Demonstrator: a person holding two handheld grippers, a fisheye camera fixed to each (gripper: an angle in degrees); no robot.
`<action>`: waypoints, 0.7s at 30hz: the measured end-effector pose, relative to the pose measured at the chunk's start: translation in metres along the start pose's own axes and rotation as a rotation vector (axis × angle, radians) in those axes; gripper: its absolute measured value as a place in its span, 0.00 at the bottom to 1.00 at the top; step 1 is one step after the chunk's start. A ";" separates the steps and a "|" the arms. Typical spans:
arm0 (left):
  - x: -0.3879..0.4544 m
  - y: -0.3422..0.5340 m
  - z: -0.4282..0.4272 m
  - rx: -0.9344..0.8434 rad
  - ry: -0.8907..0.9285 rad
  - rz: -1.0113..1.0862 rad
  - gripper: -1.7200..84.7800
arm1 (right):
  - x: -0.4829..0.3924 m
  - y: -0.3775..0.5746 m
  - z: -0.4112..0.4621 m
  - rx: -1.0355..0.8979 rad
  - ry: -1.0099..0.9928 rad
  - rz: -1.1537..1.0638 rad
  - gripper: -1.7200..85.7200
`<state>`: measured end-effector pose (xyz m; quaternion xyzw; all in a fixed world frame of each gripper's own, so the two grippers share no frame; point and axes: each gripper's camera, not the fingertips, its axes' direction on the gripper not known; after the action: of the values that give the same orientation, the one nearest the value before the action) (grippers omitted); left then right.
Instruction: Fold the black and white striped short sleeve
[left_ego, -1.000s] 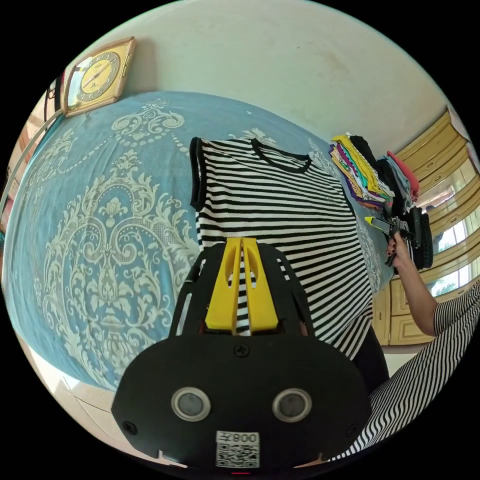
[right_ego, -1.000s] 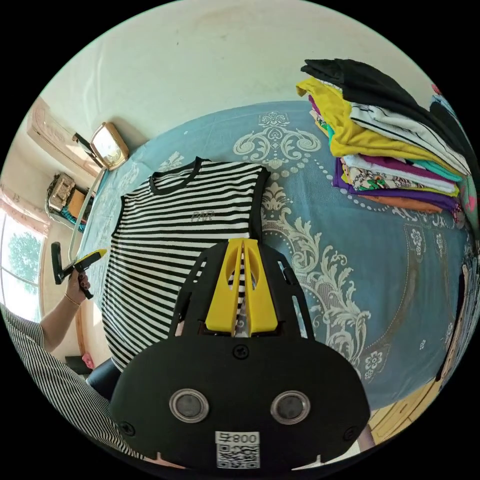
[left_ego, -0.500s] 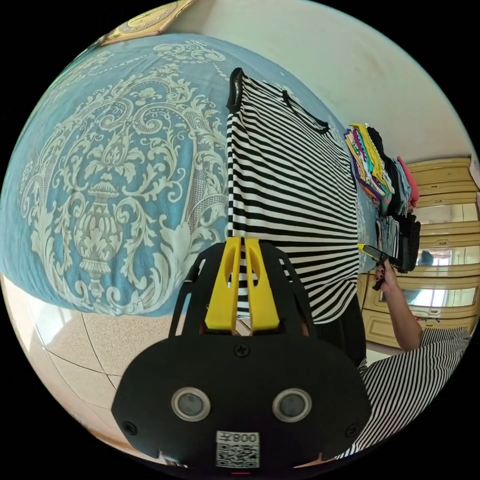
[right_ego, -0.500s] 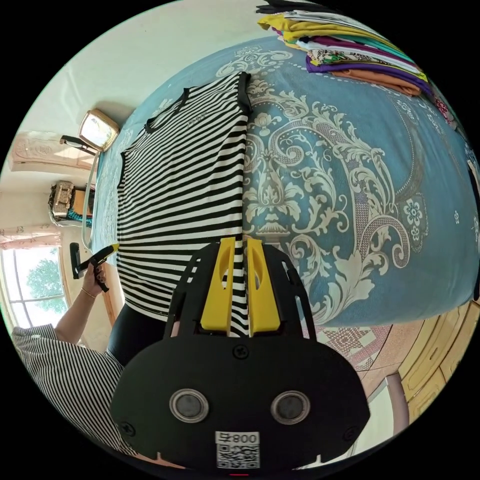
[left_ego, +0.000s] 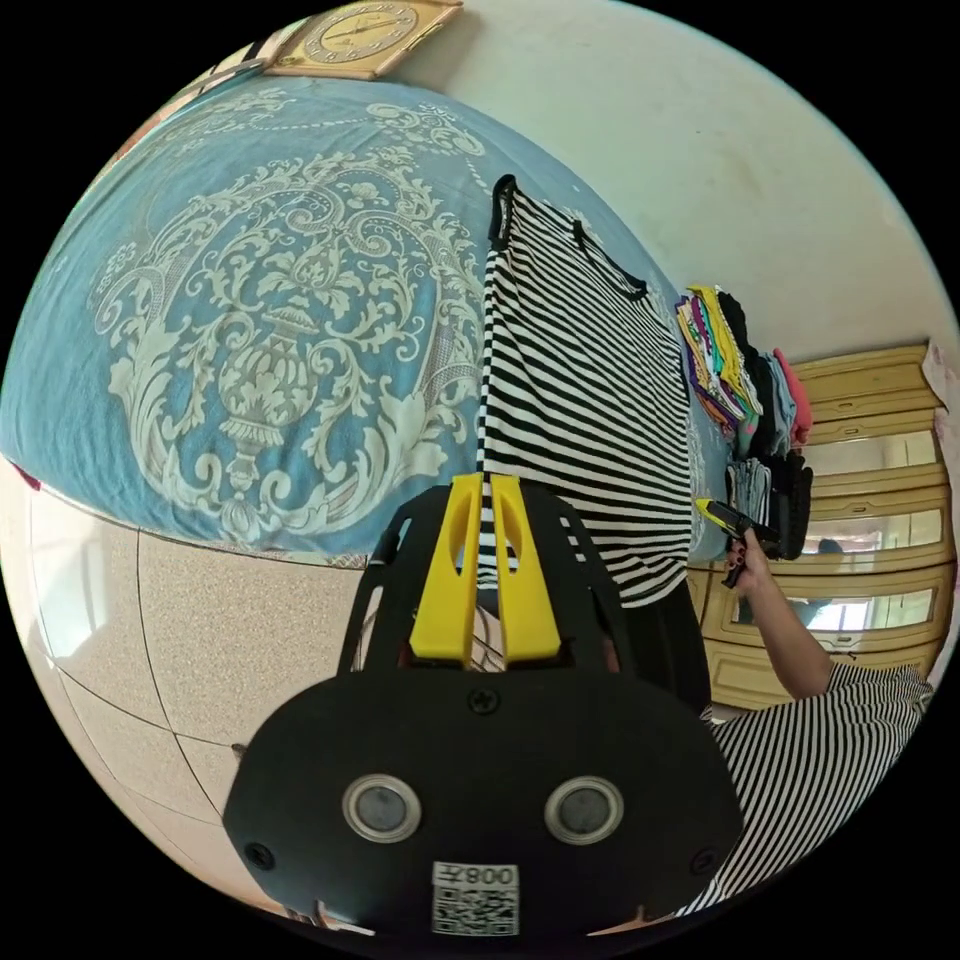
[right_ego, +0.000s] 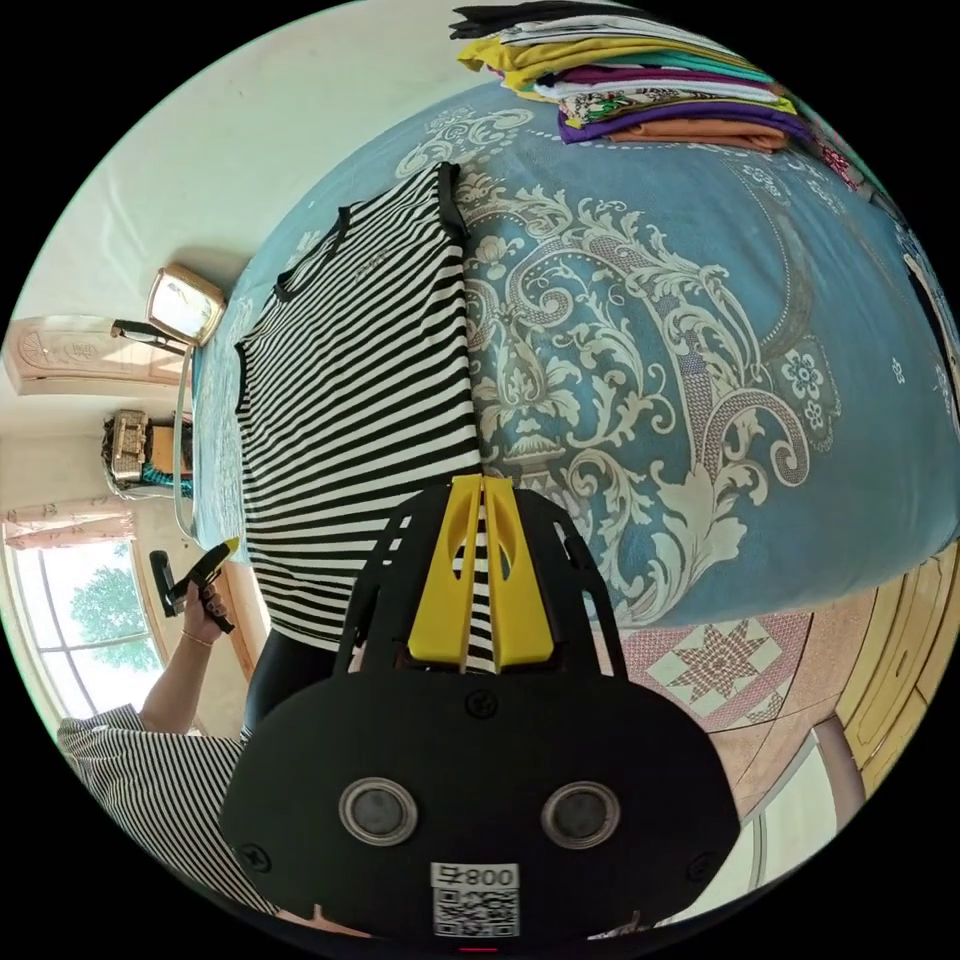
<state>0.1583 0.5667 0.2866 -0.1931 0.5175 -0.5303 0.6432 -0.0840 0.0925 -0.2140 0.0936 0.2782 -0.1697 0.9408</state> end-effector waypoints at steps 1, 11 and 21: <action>-0.004 0.014 -0.002 -0.011 0.016 0.002 0.03 | 0.005 0.006 -0.005 0.012 0.022 0.009 0.02; -0.070 0.109 0.004 -0.039 0.253 -0.176 0.05 | 0.095 0.110 -0.010 0.023 -0.212 0.223 0.07; -0.097 0.130 -0.003 -0.037 0.343 -0.169 0.08 | 0.127 0.141 0.012 0.029 -0.380 0.280 0.09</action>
<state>0.2276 0.7002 0.2263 -0.1543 0.6112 -0.5979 0.4952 0.0745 0.1857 -0.2633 0.1113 0.0779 -0.0561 0.9891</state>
